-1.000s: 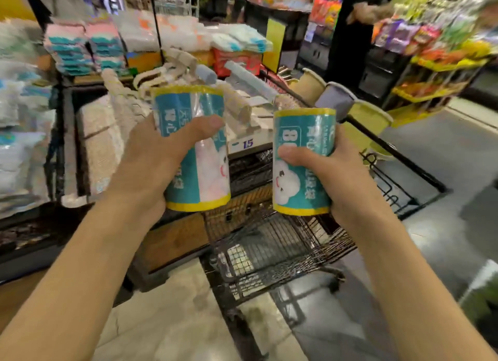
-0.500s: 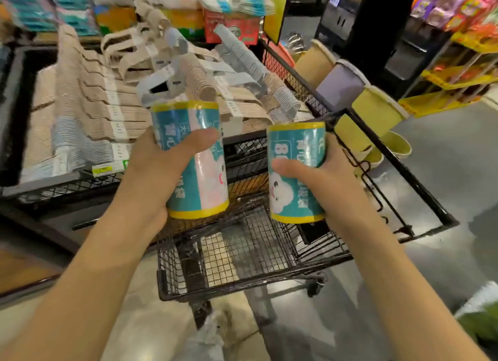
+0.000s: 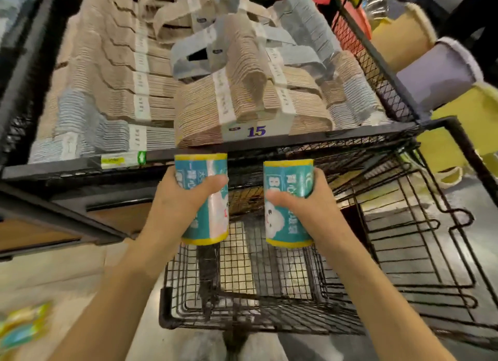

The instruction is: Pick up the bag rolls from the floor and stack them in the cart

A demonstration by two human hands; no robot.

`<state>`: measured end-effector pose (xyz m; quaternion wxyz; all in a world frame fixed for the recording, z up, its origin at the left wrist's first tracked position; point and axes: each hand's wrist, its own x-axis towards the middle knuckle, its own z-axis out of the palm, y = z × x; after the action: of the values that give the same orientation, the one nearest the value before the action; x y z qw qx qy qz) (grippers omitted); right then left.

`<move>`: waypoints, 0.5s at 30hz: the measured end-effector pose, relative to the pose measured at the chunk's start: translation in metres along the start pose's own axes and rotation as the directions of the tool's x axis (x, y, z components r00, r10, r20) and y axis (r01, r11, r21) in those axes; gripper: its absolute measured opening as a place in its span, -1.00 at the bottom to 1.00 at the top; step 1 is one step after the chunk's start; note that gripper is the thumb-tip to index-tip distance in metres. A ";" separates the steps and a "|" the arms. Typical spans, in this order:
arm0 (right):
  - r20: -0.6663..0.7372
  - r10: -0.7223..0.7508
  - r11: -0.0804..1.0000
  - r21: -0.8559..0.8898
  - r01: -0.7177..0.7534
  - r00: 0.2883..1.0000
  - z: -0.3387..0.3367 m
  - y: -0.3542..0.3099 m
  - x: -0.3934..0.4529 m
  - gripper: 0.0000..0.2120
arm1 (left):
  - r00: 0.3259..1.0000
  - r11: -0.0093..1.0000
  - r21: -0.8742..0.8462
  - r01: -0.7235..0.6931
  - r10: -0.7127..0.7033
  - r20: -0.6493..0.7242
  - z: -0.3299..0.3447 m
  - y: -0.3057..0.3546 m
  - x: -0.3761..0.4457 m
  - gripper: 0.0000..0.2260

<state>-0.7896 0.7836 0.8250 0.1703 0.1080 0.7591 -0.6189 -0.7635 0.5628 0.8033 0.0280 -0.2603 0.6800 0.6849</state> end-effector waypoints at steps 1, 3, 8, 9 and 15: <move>0.018 0.018 1.000 -0.008 -0.018 1.000 0.004 0.010 0.014 -0.41 | 1.000 1.000 0.014 0.012 -0.011 -0.014 0.003 -0.011 0.011 -0.47; 0.057 0.058 0.998 -0.018 -0.057 0.997 0.014 0.033 0.041 -0.38 | 0.997 0.997 0.053 0.049 -0.045 -0.062 0.008 -0.039 0.035 -0.55; 0.121 0.170 0.985 -0.033 -0.167 0.978 0.041 0.107 0.111 -0.39 | 0.969 0.971 0.148 0.190 -0.162 -0.185 0.018 -0.118 0.098 -0.34; 0.131 0.191 0.981 -0.044 -0.187 0.973 0.048 0.123 0.123 -0.38 | 0.962 0.963 0.163 0.213 -0.178 -0.206 0.018 -0.134 0.109 -0.32; 0.156 0.321 0.946 -0.110 -0.306 0.934 0.091 0.212 0.187 -0.32 | 0.920 0.878 0.339 0.337 -0.230 -0.318 0.019 -0.228 0.161 -0.36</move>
<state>-0.8703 0.7309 0.5445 0.3361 0.1667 0.7401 -0.5582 -0.8194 0.5469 0.5290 0.0874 -0.4373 0.7532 0.4836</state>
